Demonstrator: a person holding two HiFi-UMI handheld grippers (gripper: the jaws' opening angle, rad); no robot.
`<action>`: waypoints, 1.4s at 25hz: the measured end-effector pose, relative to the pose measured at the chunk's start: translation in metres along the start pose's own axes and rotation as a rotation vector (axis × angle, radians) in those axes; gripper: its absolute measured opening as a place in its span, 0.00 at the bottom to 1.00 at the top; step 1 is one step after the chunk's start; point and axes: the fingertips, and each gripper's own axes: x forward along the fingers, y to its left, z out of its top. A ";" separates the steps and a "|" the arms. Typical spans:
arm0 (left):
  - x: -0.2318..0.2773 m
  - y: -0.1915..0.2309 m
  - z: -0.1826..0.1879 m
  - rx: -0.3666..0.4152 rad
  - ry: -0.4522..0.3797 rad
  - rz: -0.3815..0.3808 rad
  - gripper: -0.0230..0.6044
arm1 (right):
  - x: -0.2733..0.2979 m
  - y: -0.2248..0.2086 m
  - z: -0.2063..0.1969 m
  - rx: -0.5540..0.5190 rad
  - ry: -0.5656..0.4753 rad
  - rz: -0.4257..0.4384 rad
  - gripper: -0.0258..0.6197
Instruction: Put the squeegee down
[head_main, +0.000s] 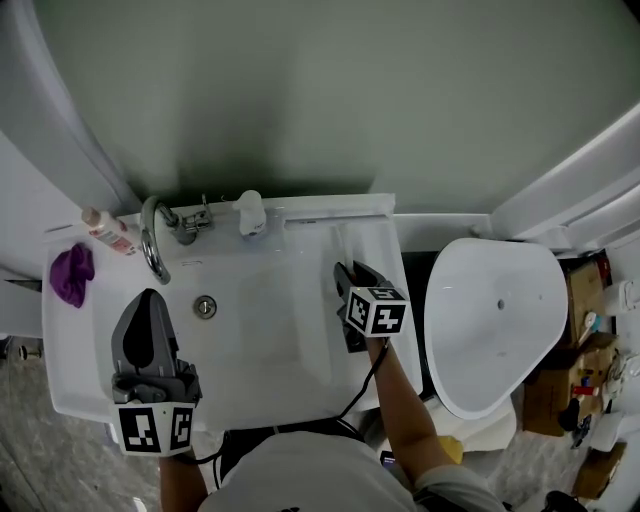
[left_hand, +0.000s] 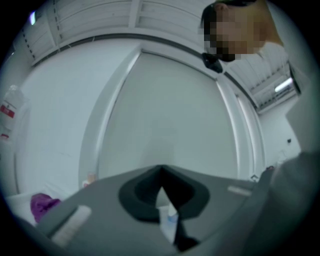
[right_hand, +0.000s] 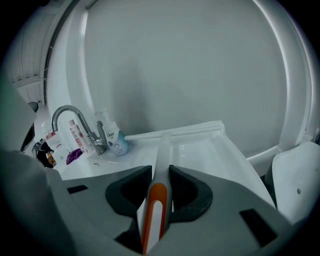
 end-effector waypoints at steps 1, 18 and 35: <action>-0.001 0.001 0.000 0.002 0.003 0.008 0.04 | 0.004 -0.001 -0.002 0.001 0.009 0.002 0.20; -0.003 0.001 -0.004 0.019 0.037 0.052 0.04 | 0.034 -0.013 -0.020 0.030 0.102 -0.017 0.20; -0.006 0.000 -0.005 0.002 0.032 0.053 0.04 | 0.045 -0.013 -0.035 -0.032 0.182 -0.061 0.22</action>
